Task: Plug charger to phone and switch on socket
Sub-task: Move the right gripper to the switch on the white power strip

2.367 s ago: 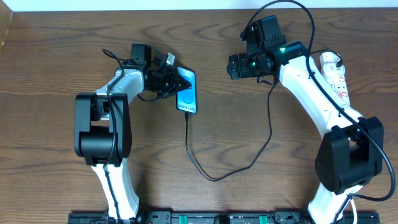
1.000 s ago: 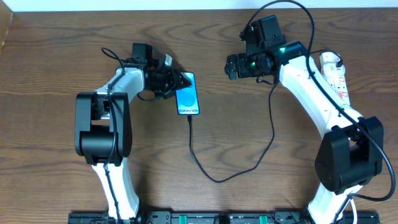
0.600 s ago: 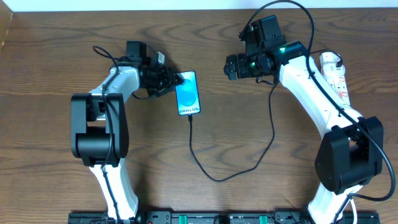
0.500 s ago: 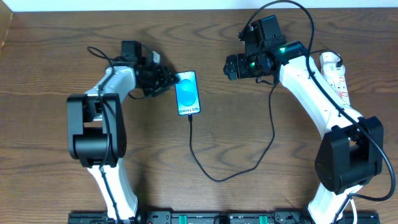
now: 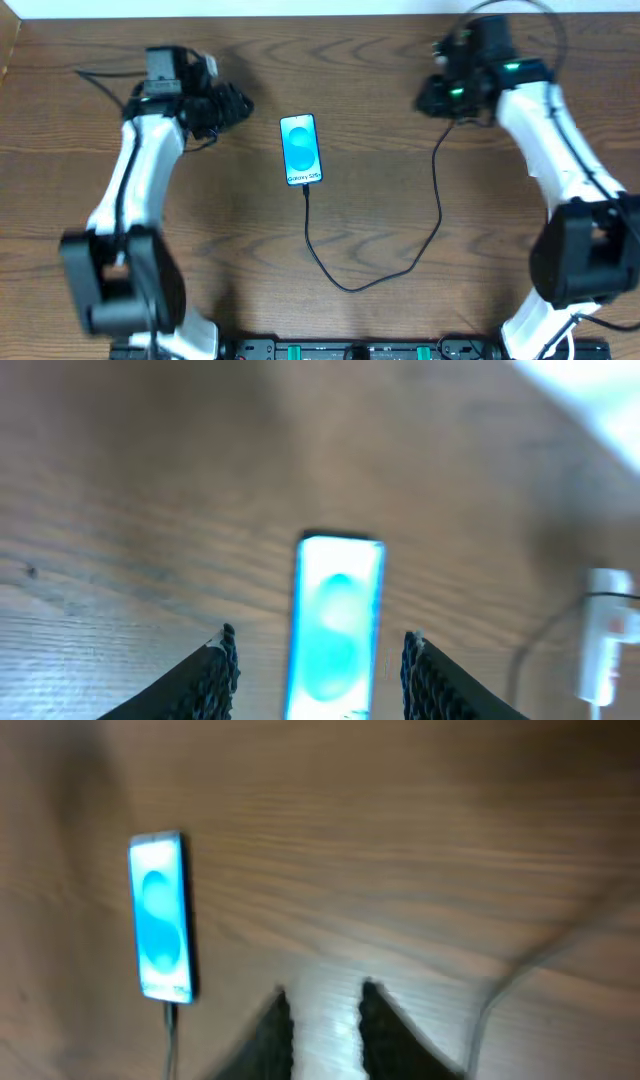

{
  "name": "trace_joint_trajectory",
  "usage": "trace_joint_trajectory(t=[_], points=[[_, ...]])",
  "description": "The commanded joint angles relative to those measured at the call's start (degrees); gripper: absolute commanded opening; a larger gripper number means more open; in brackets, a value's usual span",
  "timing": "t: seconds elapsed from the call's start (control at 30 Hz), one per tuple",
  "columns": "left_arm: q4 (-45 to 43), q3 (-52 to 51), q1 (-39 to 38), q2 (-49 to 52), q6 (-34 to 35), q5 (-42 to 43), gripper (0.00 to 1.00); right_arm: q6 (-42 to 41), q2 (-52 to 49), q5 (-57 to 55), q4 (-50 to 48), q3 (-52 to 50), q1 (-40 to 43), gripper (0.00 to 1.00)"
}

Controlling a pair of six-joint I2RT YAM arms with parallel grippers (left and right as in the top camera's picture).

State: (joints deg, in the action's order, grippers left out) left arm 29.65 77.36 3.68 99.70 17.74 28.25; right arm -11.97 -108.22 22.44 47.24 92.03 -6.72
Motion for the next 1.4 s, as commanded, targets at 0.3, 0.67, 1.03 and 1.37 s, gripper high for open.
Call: trace_joint_trajectory(t=[0.3, 0.67, 1.03, 1.37], points=[[1.6, 0.3, -6.0, -11.8, -1.2, -0.8, 0.65, 1.4, 4.0, 2.4, 2.8, -2.2, 23.9, 0.01], [2.3, 0.3, -6.7, -11.7, -1.2, -0.8, 0.86, -1.4, 4.0, 11.8, -12.0, -15.5, 39.9, 0.01], [2.9, 0.3, -6.7, -11.7, -1.2, -0.9, 0.86, -6.1, -0.8, 14.2, -22.0, -18.8, 40.4, 0.01], [2.9, 0.3, -6.7, -11.7, -1.2, -0.9, 0.87, -9.6, -8.4, 15.7, -30.3, -18.8, 39.4, 0.01]])
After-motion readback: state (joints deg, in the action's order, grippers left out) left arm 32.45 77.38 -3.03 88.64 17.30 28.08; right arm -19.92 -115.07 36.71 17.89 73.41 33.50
